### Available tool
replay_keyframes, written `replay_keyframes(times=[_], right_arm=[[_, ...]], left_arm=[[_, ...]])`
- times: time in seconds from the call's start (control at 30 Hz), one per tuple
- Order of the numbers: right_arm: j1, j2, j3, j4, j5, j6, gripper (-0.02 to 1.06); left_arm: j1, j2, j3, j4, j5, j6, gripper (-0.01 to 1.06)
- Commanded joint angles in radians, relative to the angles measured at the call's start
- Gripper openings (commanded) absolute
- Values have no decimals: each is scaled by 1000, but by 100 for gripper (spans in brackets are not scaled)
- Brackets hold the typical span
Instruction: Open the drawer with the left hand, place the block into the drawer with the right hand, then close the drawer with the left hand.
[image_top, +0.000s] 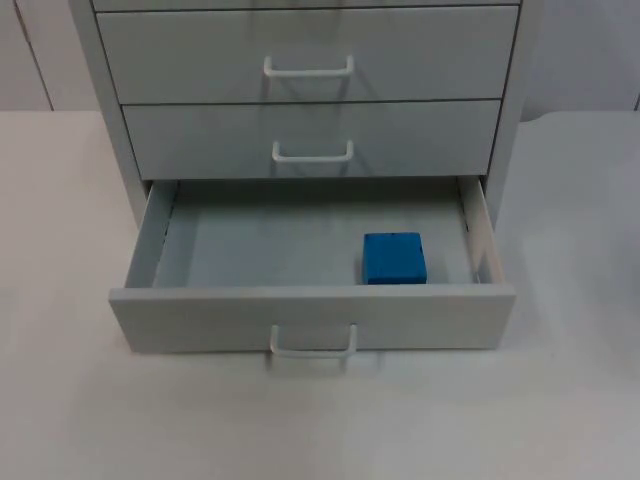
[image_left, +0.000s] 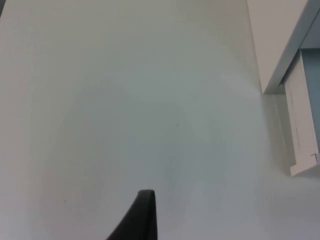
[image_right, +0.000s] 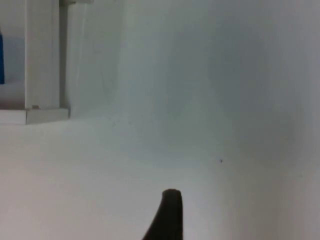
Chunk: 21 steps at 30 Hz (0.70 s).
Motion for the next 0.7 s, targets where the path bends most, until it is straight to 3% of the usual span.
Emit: replay_keyframes(times=[0.0, 0.27, 0.37, 0.4, 0.43, 0.57, 0.67], right_arm=[[-6, -12, 0, -21, 24, -19, 73], [-6, -12, 0, -40, 35, -19, 73], [-6, -12, 0, -40, 21, -19, 73], [-6, -12, 0, -40, 17, -19, 73], [-6, -12, 0, -40, 17, -19, 73], [-6, -12, 0, -35, 15, -19, 73], [-6, -12, 0, -35, 15, -19, 73]], left_arm=[[5, -7, 5, -13, -3, 4, 100], [5, -7, 5, -87, -3, 66, 94], [5, -7, 5, -146, -6, 113, 72], [5, -7, 5, -161, -9, 128, 60], [5, -7, 5, -161, -9, 128, 60], [5, -7, 5, -229, -9, 228, 3], [5, 1, 5, -314, -9, 315, 0]])
